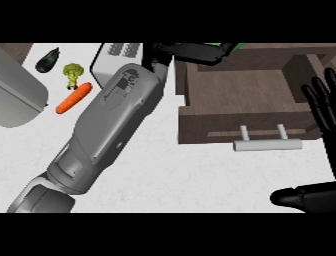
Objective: Pick up the cup, place it into the drawer and close the drawer
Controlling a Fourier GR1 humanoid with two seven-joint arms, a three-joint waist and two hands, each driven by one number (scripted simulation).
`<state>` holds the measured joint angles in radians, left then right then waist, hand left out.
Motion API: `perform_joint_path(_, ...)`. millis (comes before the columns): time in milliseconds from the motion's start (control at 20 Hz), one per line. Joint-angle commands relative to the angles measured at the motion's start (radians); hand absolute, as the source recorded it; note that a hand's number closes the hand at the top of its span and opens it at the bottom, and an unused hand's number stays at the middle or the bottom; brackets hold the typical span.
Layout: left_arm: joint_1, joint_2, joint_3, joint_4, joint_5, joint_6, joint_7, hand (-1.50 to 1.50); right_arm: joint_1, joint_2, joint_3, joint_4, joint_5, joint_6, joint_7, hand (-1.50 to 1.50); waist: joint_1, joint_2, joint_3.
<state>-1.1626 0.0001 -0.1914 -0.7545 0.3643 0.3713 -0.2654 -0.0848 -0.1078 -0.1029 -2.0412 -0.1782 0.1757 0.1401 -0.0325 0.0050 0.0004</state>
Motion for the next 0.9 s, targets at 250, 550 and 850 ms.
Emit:
perform_joint_path(250, -0.105, 0.000, -0.077, 0.282, 0.110, -0.025, -0.102, 1.50, 0.017, -0.002, 0.001, -0.039, -0.034, 0.011, 0.028, -1.50, -0.027, 0.008, 0.000)
perform_joint_path(550, -0.147, 0.000, -0.203, 0.347, 0.179, 0.011, -0.105, 1.50, -0.050, 0.006, 0.013, 0.009, -0.022, 0.004, 0.009, -1.50, -0.051, 0.016, 0.001)
perform_joint_path(850, -0.137, 0.000, -0.321, 0.386, 0.203, 0.068, -0.095, 1.50, -0.076, 0.024, 0.056, 0.029, 0.017, -0.006, 0.004, -1.50, -0.079, 0.022, 0.001)
